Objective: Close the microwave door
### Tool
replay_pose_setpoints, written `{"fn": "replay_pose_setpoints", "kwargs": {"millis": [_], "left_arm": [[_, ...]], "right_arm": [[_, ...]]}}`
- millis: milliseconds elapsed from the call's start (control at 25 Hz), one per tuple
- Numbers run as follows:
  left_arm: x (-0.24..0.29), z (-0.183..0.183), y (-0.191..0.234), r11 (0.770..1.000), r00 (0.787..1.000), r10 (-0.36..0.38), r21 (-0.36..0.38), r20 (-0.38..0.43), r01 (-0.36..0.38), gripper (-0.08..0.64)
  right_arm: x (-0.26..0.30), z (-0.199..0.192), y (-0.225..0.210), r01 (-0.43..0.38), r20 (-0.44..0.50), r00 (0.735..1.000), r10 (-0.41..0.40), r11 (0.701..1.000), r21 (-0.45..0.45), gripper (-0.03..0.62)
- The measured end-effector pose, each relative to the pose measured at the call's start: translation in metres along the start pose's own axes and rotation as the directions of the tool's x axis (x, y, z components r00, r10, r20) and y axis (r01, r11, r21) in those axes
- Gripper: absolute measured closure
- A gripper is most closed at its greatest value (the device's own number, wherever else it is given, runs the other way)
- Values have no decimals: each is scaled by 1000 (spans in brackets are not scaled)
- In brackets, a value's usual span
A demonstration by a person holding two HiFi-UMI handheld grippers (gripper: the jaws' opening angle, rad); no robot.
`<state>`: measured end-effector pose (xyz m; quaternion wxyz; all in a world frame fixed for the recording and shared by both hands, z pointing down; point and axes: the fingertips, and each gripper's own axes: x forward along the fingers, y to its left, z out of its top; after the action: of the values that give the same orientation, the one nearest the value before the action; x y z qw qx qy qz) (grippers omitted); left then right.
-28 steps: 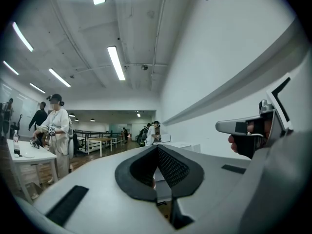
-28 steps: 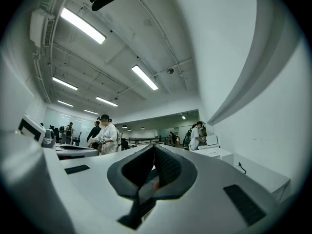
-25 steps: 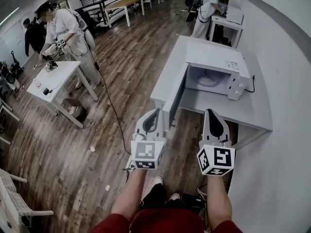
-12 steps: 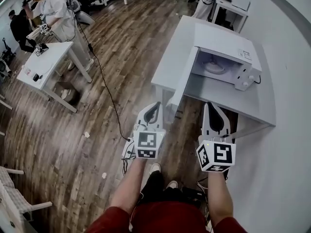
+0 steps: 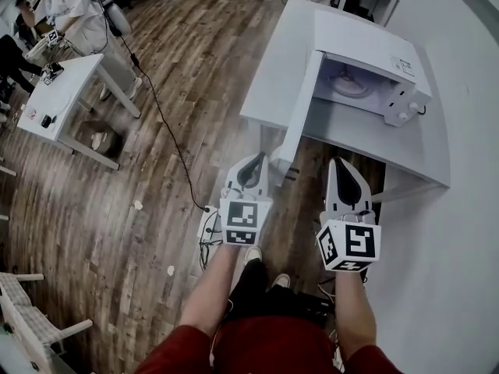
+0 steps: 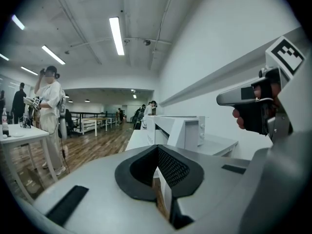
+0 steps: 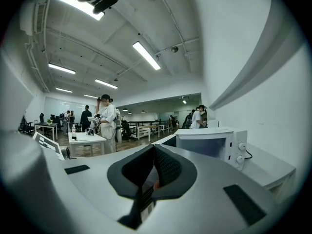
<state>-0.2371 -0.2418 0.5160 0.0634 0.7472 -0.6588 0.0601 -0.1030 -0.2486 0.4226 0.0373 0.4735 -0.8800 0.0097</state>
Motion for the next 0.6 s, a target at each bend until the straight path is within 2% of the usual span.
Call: {"fn": "replay_pose_setpoints", "kwargs": {"millis": [320, 600], "left_arm": [[2, -8, -14, 999, 999, -47, -5, -4, 47, 534], [16, -6, -42, 993, 993, -121, 13, 9, 121, 534]], "right_arm": [[-1, -4, -7, 39, -6, 999, -39, 999, 5, 565], [-7, -7, -30, 110, -6, 994, -110, 994, 4, 565]]}}
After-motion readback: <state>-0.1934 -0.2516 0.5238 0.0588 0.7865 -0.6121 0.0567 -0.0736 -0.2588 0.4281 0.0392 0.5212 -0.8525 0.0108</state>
